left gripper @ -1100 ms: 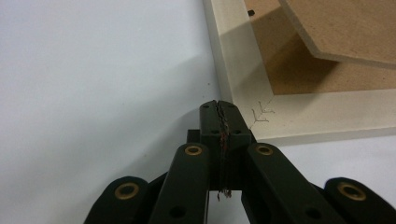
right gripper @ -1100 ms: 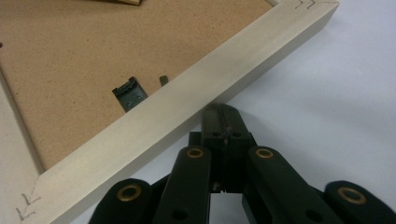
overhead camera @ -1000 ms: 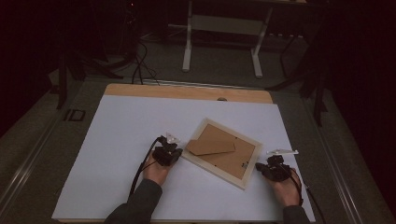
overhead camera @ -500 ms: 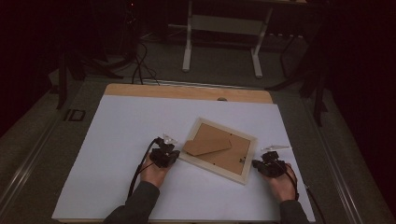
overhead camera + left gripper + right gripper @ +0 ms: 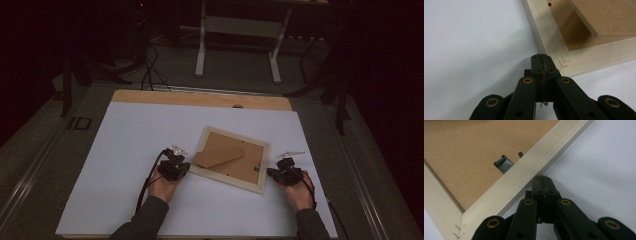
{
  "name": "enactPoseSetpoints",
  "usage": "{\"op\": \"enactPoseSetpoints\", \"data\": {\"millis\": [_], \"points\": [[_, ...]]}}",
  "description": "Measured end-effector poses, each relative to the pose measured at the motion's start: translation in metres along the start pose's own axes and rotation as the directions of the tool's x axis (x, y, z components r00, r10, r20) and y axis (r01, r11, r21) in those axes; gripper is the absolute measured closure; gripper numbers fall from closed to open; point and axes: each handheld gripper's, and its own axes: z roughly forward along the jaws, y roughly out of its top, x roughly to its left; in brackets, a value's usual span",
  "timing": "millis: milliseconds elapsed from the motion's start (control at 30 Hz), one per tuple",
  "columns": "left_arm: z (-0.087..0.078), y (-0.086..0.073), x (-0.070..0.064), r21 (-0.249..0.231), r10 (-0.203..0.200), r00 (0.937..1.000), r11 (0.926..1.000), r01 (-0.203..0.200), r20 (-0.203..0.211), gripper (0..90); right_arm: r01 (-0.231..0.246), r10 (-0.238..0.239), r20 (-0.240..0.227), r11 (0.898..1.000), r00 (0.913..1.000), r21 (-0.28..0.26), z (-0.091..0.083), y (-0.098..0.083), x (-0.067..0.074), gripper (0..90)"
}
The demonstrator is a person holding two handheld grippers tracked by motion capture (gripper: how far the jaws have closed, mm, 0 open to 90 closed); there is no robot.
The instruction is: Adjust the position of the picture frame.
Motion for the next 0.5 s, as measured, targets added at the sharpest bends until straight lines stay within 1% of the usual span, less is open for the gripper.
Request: {"op": "enactPoseSetpoints", "data": {"millis": [133,267,500], "points": [[-0.002,-0.001,0.000,-0.001,-0.004,1.0000,1.0000,0.004,-0.001,90.0,0.010,-0.010,0.003,1.000,0.9999,0.008,0.002,0.004,0.002,90.0],[-0.004,-0.003,0.001,-0.002,-0.010,0.9999,1.0000,0.010,0.003,90.0,0.001,-0.001,-0.009,1.000,1.0000,0.010,0.004,0.007,0.000,90.0],[-0.007,-0.008,0.003,-0.005,-0.020,0.9997,0.9998,0.020,0.010,90.0,0.008,-0.007,-0.006,1.000,1.0000,0.015,0.008,0.012,0.003,90.0]]}}
